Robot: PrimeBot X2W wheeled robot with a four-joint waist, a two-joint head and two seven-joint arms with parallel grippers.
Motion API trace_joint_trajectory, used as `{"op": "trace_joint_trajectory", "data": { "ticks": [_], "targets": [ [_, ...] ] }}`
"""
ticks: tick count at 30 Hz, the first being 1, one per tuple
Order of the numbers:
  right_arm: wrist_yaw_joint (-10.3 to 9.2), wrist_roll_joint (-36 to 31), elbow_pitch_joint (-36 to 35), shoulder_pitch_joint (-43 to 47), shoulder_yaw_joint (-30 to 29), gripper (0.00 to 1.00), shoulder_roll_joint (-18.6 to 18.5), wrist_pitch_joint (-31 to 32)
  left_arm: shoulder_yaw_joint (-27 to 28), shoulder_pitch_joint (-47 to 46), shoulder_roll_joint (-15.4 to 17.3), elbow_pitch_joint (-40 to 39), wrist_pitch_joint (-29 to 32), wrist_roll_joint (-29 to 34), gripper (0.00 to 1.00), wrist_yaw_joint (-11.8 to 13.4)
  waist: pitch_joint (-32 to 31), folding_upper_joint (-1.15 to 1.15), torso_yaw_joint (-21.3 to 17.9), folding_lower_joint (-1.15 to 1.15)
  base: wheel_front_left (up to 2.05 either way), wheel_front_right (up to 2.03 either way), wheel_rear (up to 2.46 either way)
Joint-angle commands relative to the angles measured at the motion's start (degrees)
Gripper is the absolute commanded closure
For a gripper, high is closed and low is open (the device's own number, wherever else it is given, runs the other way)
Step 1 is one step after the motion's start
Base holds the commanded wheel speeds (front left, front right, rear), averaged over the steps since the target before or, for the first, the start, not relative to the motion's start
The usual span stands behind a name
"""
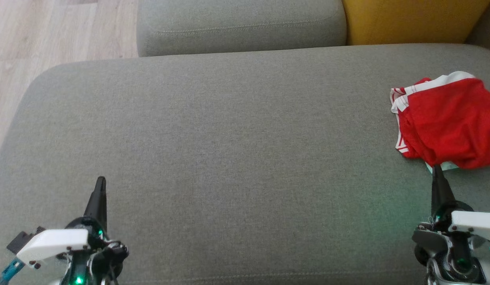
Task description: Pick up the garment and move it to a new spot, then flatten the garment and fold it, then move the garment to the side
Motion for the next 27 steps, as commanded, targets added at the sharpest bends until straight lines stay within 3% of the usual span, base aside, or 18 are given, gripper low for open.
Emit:
{"op": "trace_joint_trajectory", "data": {
  "ticks": [1, 7, 27],
  "targets": [
    [-0.04, 2.2, -2.5, -2.1, 0.9, 1.0, -0.1, 0.7, 2.1, -3.7, 1.0, -1.5, 0.7, -1.7, 1.0, -0.6, 0.0, 0.0, -0.1, 0.0, 0.0, 0.0, 0.0],
    [-0.04, 6.0, -2.7, -2.1, 0.6, 1.0, -0.1, 1.6, 2.8, -4.1, 1.0, -1.3, 1.6, -4.7, 1.0, -0.8, 0.0, 0.0, -0.3, 0.0, 0.0, 0.0, 0.0],
    [-0.04, 6.0, -2.7, -2.1, 0.6, 1.0, -0.1, 1.6, 3.2, -4.1, 0.8, -1.3, 1.9, -4.4, 1.0, -0.8, 0.0, 0.0, -0.3, 0.0, 0.0, 0.0, 0.0]
  ]
}}
